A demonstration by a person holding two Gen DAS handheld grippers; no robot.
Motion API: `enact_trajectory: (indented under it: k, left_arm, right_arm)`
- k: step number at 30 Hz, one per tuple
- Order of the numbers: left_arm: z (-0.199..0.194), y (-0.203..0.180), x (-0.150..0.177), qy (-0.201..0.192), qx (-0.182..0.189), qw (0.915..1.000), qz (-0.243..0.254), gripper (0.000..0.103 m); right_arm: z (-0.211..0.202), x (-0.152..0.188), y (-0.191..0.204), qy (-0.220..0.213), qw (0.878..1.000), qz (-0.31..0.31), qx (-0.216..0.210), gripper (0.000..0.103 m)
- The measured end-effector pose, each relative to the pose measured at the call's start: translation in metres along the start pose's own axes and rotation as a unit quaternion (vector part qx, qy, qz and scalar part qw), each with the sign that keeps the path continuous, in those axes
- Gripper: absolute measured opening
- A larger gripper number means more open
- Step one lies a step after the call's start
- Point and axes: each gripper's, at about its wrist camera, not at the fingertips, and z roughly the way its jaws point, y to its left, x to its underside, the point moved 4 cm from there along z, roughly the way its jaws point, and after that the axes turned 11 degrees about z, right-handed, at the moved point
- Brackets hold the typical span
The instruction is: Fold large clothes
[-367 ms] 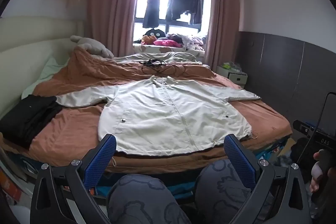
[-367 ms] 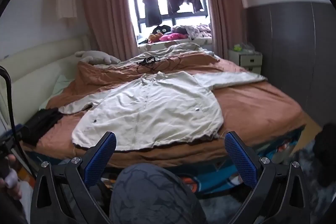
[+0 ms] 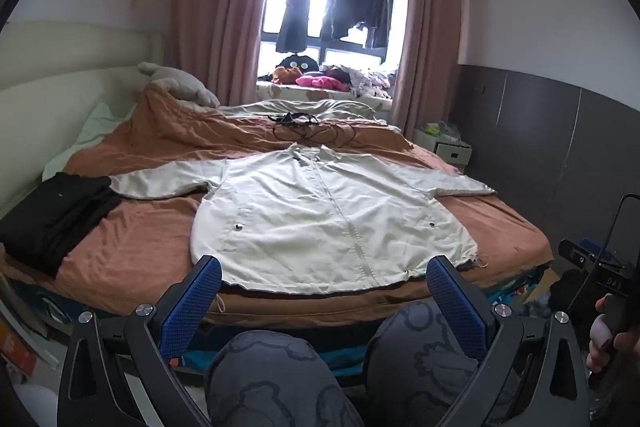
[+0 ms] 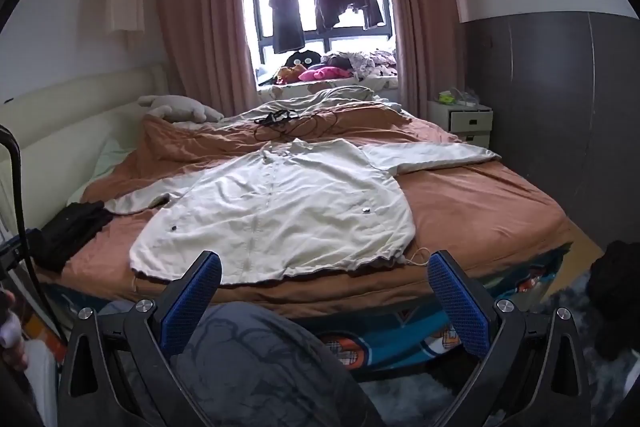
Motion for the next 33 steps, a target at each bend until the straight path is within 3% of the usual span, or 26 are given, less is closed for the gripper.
enact_trajectory:
  k: [9, 33]
  left_arm:
    - [-0.007, 0.005, -0.002, -0.003, -0.001, 1.0000, 0.000, 0.103]
    - [-0.019, -0.003, -0.001, -0.005, -0.005, 0.9999, 0.009, 0.103]
  right_arm:
    - [-0.025, 0.015, 0.007, -0.010, 1.000, 0.000, 0.002, 0.103]
    - [-0.026, 0.016, 0.011, -0.004, 1.000, -0.002, 0.005, 0.103]
